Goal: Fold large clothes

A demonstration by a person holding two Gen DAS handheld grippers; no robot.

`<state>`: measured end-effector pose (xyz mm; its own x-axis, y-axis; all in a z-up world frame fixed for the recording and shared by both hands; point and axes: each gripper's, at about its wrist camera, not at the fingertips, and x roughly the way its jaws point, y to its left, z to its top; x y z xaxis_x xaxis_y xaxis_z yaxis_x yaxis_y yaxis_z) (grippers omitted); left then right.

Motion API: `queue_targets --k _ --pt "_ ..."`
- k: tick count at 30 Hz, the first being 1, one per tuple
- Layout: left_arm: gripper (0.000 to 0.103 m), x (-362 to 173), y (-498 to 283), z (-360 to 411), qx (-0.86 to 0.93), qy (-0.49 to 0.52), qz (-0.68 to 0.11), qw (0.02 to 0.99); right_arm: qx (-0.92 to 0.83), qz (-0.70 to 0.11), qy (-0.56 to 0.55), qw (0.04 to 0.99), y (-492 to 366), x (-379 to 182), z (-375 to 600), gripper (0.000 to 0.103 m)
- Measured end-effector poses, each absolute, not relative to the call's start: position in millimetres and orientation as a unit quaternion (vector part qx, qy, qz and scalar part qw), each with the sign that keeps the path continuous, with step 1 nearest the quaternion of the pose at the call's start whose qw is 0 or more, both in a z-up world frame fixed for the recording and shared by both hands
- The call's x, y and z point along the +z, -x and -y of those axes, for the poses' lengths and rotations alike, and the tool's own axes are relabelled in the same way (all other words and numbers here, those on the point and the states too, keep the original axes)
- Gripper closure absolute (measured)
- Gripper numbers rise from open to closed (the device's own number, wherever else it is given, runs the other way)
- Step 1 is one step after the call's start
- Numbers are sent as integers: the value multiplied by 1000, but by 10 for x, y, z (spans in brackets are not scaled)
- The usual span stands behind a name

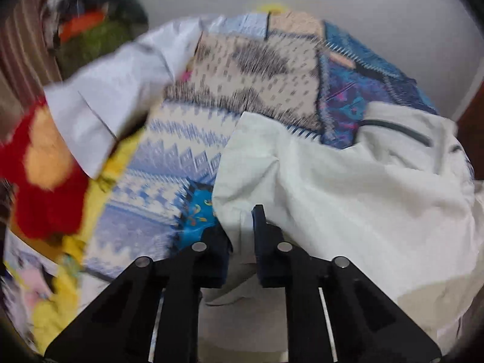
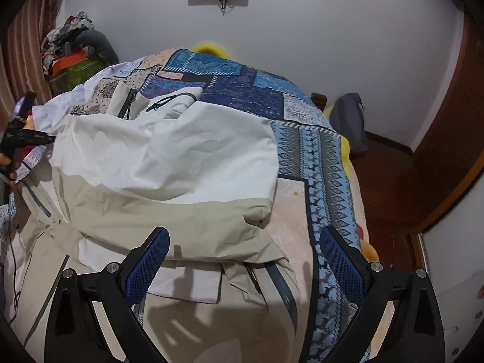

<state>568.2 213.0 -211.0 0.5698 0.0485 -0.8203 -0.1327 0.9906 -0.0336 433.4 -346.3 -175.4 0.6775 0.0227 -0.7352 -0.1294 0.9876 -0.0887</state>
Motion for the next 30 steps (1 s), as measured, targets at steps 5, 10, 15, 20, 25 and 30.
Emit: queue_targets --k 5,10,15,20,25,30 --pt "93 -1551 -5283 -2114 5 66 -436 898 55 -391 41 918 -4338 -1639 3490 4" --pt "93 -1297 -4976 -2145 -10 80 -441 894 74 -387 25 919 -4333 -1504 3444 4" --pt "87 -1538 -4972 -2297 29 61 -473 878 86 -384 22 919 -4265 -1428 3392 4" --pt "86 -2097 -4913 -2500 48 67 -536 840 98 -387 27 916 -4192 -1426 3349 4" --pt "71 -2209 -4753 -2450 49 22 -540 840 111 -395 50 911 -4226 -1476 3322 4" --pt "27 -1748 -4705 -2333 42 -1 -484 874 129 -384 63 912 -4388 -1375 3228 4"
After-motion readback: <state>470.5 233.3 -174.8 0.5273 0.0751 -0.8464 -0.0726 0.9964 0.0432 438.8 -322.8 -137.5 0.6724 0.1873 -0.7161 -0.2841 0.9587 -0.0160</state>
